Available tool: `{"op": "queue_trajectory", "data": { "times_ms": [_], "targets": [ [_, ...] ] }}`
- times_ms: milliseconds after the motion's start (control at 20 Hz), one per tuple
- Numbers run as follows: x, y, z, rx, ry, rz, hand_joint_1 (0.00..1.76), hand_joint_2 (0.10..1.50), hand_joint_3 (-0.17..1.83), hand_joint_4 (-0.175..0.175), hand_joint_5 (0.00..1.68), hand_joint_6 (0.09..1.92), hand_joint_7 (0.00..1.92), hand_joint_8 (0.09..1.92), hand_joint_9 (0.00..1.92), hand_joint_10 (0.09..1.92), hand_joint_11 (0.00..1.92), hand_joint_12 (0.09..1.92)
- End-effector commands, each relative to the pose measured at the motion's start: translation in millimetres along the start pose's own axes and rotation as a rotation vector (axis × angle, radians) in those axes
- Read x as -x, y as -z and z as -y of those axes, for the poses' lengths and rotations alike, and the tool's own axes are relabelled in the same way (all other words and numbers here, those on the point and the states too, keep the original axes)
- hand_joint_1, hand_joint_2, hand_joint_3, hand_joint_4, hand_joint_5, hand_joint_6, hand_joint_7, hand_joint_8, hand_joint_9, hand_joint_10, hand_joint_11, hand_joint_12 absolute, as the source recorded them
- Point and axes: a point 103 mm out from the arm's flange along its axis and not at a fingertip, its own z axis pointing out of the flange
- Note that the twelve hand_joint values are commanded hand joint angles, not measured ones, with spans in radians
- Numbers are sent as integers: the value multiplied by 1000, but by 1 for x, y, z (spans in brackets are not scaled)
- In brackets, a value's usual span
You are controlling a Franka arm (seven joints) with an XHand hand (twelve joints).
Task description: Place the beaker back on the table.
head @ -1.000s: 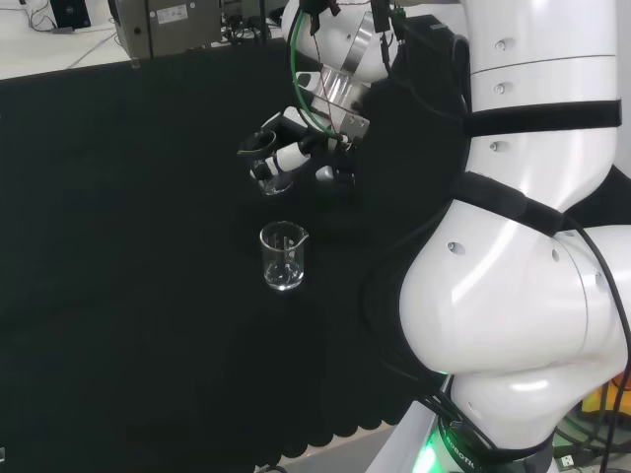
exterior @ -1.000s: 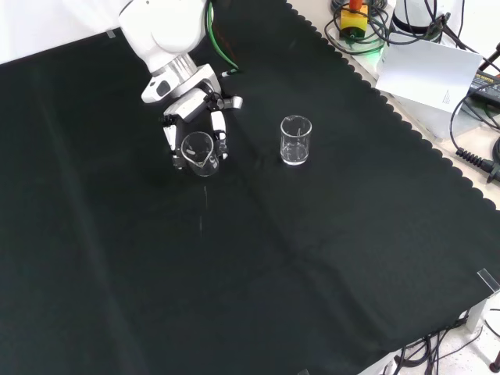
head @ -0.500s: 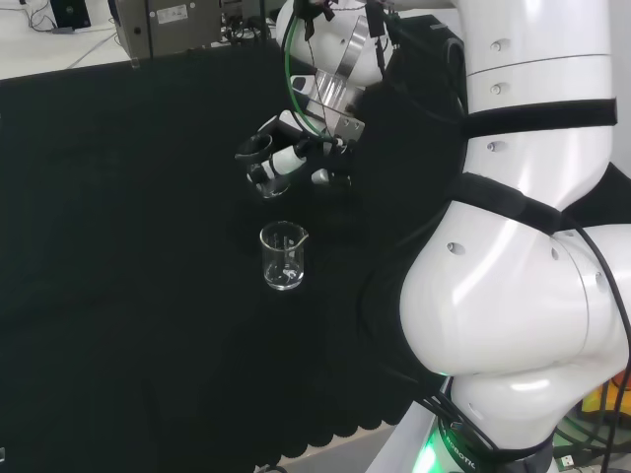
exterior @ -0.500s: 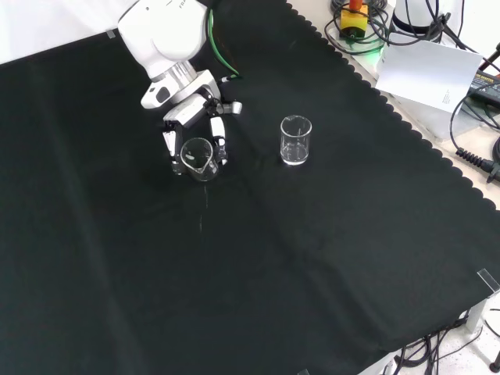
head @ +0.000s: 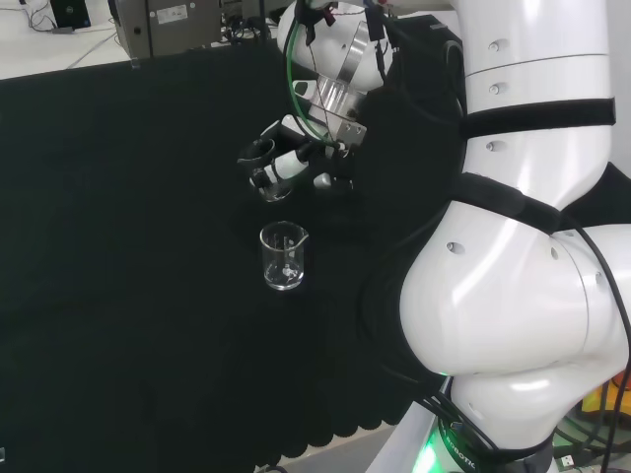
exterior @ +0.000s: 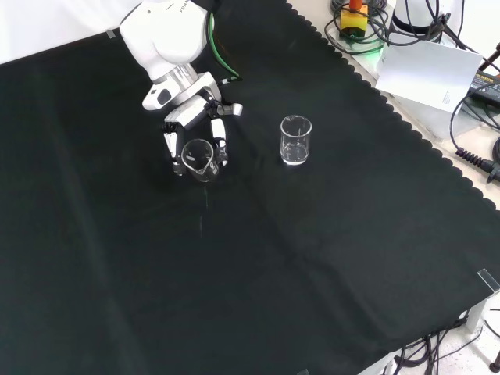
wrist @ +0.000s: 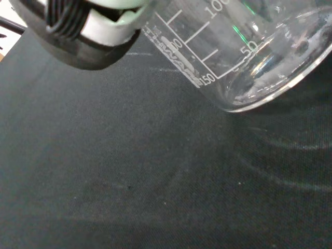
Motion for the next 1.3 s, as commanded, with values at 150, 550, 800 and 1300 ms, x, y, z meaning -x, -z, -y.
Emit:
{"op": "queue_trajectory", "data": {
  "times_ms": [150, 550, 800, 1300],
  "targets": [
    [5, 0, 11, -24, 4, 37, 1324, 1066, -91, -130, 1095, 844, 1070, 825, 1439, 87, 1087, 818],
    [9, 0, 26, -87, -15, 46, 1268, 999, -175, -34, 378, 771, 513, 698, 925, 87, 707, 1075],
    [5, 7, 36, -100, -19, 50, 1239, 989, -175, -26, 351, 641, 451, 673, 837, 87, 544, 1176],
    [0, 25, 44, -173, -91, 105, 1075, 916, -175, -32, 291, 185, 221, 643, 613, 87, 204, 1337]
  ]
}}
